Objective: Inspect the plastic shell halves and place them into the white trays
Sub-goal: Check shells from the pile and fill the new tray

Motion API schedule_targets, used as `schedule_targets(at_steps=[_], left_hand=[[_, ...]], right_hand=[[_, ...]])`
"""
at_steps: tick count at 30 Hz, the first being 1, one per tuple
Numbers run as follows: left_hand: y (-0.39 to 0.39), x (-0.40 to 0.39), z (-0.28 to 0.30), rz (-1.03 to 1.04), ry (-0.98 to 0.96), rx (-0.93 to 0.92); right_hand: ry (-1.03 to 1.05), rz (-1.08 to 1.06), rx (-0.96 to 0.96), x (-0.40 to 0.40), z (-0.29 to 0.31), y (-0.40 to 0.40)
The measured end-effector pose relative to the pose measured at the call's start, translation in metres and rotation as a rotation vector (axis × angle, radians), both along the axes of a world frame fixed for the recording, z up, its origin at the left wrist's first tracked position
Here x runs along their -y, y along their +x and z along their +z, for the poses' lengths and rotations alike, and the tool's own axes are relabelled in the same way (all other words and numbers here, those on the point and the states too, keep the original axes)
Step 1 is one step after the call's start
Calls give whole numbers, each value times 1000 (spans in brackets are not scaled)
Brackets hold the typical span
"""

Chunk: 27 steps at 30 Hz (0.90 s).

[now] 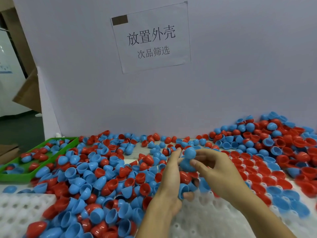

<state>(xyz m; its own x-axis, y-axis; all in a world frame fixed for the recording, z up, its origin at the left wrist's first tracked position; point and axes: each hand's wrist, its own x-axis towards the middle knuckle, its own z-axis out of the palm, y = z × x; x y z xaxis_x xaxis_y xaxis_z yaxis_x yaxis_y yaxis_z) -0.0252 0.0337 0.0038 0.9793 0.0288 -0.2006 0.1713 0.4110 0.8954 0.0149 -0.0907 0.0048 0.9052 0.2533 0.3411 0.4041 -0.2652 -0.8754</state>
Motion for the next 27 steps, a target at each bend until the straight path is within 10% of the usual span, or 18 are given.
schedule_targets(at_steps=[27], left_hand=[[7, -3, -11, 441, 1001, 481]], right_hand=[[-22, -93, 35, -2, 0, 1]])
